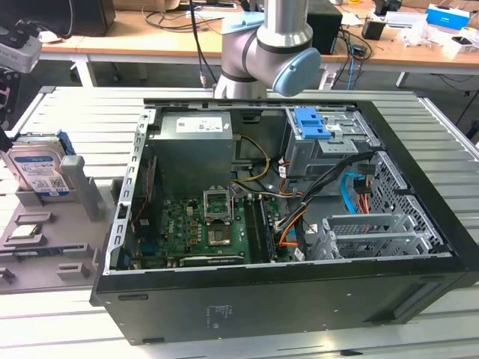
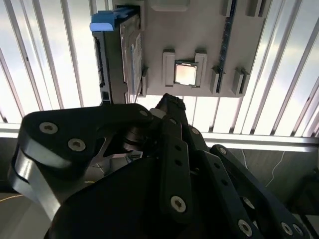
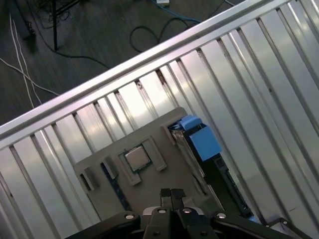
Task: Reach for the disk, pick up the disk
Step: 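Pick up the disk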
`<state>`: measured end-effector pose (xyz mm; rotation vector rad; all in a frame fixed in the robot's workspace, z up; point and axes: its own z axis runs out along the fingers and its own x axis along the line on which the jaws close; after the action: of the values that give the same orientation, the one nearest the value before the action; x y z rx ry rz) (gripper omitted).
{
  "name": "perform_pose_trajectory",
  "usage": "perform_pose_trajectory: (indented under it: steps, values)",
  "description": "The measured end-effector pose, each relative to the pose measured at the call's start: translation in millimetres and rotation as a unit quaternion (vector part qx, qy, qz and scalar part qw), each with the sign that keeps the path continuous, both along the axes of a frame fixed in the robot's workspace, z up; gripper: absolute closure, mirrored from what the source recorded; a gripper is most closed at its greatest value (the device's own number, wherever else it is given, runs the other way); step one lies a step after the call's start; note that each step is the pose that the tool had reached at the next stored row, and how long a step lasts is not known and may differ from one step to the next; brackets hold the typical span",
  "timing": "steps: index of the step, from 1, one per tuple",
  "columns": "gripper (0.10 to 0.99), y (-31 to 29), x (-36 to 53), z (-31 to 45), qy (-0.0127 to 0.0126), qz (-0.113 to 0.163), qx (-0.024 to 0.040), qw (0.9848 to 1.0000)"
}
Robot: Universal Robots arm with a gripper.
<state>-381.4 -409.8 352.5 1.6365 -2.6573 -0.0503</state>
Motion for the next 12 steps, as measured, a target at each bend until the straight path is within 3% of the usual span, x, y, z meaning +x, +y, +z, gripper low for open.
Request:
perform_pose_trajectory:
  steps: [7,12]
  values:
    - [0.98,0.0,0.0,0.0,0.0,0.031,0.0,0.9995]
    - [0.98,0.0,0.0,0.0,0.0,0.059,0.0,0.9982]
